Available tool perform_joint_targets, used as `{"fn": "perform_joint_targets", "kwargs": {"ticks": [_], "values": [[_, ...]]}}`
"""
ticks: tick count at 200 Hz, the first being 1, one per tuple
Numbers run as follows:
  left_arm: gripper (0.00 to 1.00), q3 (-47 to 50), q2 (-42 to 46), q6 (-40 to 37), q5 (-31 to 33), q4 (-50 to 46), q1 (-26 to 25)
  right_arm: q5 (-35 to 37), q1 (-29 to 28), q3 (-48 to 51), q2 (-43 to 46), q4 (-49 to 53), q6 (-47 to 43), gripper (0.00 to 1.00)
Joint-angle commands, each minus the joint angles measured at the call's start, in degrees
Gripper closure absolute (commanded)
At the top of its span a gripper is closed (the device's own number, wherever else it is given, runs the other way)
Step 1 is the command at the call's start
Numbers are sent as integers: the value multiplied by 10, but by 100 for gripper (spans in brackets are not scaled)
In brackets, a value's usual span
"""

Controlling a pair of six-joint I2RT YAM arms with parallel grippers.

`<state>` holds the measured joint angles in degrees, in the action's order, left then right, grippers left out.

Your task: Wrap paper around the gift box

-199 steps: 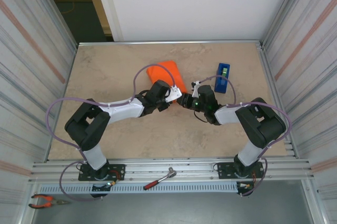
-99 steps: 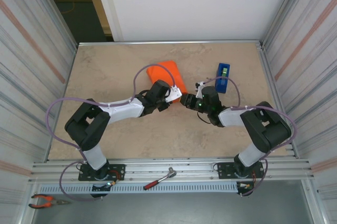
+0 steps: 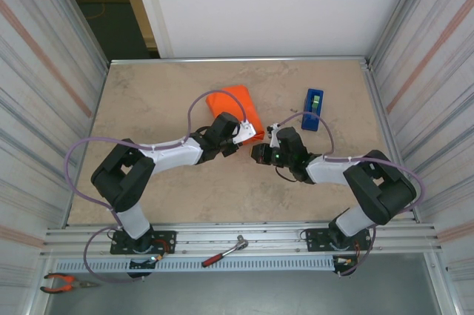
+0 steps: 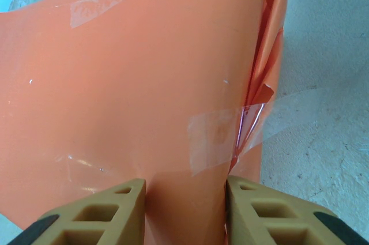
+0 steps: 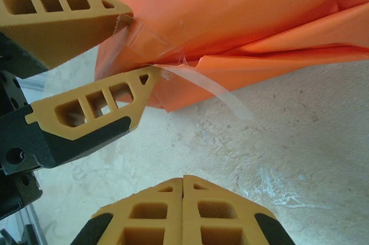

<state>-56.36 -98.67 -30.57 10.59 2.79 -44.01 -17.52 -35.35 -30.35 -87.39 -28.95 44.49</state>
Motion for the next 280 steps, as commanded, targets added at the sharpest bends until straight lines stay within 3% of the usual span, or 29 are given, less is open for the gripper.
{"fn": "perform_joint_targets", "kwargs": {"ticks": [1, 159, 188, 280], "values": [[63, 3, -11, 14, -8, -64, -4, 15, -2, -23, -14, 9, -9, 97], [63, 1, -14, 10, -8, -67, -7, -39, 45, -124, -140, -32, 15, 100], [63, 1, -14, 10, -8, -66, -7, -43, 44, -127, -150, -34, 17, 96], [63, 3, -12, 12, -8, -67, -9, -31, 57, -45, -61, -19, 15, 98]]}}
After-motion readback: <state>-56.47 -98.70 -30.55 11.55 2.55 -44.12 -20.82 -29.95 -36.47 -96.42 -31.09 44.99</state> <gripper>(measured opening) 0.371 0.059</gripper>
